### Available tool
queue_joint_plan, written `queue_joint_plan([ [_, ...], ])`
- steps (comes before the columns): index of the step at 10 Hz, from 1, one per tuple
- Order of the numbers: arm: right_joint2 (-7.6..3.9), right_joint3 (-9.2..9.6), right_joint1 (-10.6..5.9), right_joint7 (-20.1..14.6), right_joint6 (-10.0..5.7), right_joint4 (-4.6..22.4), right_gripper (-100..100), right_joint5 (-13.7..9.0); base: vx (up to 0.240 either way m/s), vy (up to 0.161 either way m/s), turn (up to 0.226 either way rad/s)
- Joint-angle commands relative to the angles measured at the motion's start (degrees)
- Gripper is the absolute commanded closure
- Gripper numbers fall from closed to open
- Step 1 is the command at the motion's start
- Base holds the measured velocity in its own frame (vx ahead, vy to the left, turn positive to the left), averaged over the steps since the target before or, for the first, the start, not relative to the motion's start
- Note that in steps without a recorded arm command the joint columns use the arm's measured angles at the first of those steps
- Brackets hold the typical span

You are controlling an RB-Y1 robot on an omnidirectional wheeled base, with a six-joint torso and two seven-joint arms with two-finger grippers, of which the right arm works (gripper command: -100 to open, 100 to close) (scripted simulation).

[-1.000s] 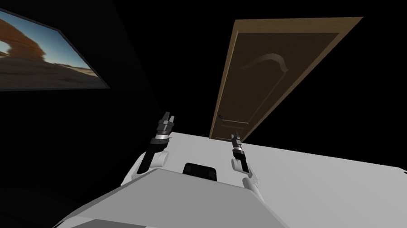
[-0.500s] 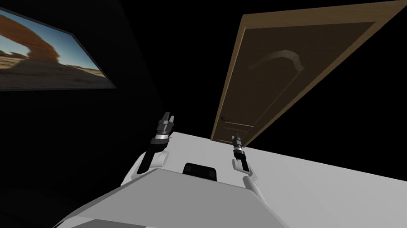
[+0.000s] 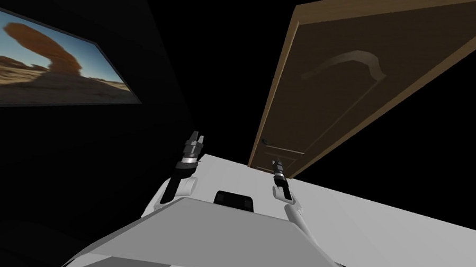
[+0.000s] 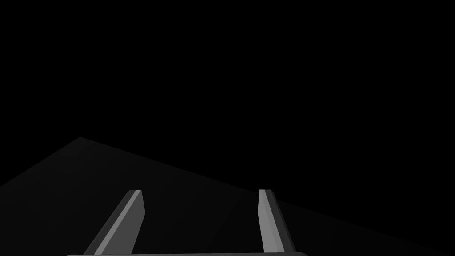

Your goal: Pull the door open

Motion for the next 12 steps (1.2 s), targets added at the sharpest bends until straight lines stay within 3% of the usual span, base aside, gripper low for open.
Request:
queue_joint_plan([
  [1,-0.39,-0.34,-1.00,0.16,-0.12,2.46,-100,-0.33,0.103,-0.031,0.116],
  [12,-2.55,-2.27,-6.97,1.21,-0.76,16.66,-100,-2.17,0.078,-0.033,0.098],
])
